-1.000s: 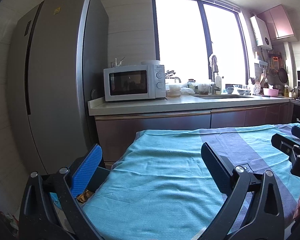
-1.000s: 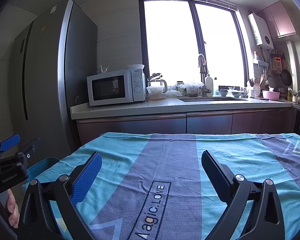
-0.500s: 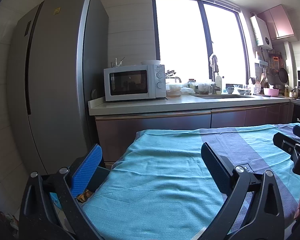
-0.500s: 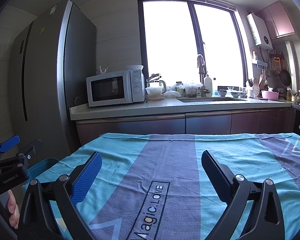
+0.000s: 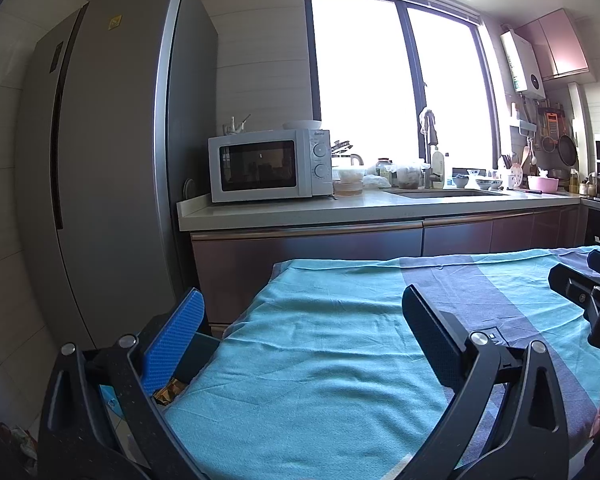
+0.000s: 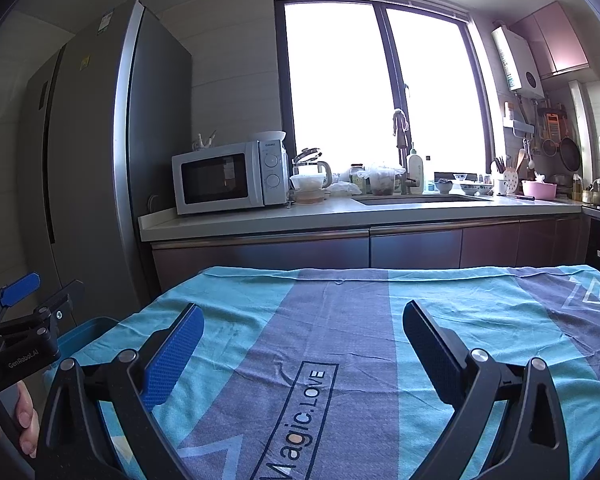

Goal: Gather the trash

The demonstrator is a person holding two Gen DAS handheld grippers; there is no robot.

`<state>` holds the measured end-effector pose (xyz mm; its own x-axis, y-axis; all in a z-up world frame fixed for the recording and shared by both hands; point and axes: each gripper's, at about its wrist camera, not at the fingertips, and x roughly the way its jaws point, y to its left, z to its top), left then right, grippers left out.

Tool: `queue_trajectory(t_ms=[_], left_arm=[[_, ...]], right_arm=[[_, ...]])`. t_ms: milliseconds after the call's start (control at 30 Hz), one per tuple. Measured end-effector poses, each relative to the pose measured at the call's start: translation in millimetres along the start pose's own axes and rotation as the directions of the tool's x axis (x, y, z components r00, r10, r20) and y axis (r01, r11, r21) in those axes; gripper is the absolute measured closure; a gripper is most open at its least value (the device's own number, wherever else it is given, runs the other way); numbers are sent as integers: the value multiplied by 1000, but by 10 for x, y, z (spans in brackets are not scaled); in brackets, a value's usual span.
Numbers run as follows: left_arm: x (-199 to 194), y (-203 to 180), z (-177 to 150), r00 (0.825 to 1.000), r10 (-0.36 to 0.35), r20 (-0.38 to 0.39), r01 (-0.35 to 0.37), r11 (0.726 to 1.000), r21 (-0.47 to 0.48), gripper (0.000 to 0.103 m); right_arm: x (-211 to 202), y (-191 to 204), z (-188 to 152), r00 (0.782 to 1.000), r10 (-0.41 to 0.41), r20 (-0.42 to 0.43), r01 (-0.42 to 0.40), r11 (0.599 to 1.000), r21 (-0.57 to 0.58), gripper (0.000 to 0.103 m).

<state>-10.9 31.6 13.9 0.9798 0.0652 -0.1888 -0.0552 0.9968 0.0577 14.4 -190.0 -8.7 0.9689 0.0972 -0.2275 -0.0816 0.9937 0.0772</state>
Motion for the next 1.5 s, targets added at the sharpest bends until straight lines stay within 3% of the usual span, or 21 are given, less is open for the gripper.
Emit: queue_trajectory(t_ms=[1500], left_arm=[[-13,-52,-28,1000,-3,0,3,1000,3,6]], right_arm=[[-35,-60,20,1000,-9,9,9,1000,5,6]])
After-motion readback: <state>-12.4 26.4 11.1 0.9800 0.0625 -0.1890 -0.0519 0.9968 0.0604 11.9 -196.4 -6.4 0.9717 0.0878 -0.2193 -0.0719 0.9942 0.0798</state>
